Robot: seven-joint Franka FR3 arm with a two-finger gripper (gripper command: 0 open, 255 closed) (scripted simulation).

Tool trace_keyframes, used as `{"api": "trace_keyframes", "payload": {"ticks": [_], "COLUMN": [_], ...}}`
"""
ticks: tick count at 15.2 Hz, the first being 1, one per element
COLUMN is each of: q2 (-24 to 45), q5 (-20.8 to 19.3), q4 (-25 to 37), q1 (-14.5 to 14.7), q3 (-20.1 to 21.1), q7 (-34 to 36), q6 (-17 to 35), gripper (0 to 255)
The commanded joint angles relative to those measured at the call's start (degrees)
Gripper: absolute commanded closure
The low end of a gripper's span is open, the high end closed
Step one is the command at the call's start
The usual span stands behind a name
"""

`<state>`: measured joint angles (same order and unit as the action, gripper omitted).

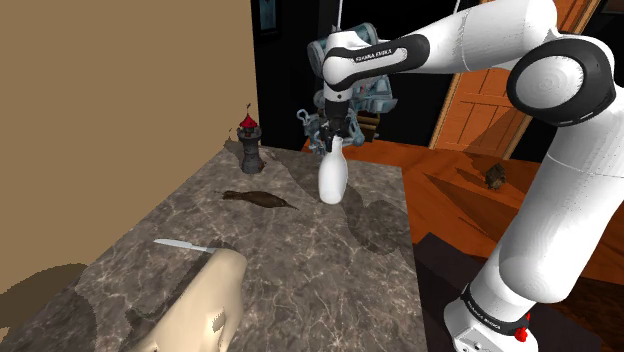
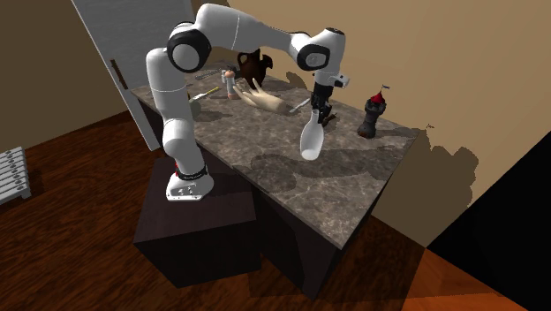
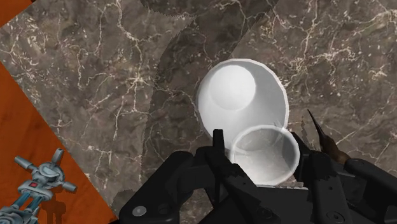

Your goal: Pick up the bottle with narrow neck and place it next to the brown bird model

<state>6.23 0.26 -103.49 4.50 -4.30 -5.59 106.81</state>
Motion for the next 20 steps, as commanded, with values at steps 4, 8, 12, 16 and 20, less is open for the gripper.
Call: {"api": "trace_keyframes", "payload": {"ticks": [4, 8, 12, 16, 20], "q2": [0.0, 0.0, -0.2, -0.2, -0.2], "q5": [0.0, 0.0, 0.0, 0.0, 0.0], "q4": [0.0, 0.0, 7.1, 7.1, 7.1], "q1": [0.0, 0.0, 0.0, 0.0, 0.0], "q3": [0.0, 0.0, 0.0, 0.0, 0.0], "q7": [0.0, 0.0, 0.0, 0.0, 0.0], "q6": [0.0, 0.0, -7.2, -7.2, -7.2], "gripper": [0, 0, 0, 0, 0]}}
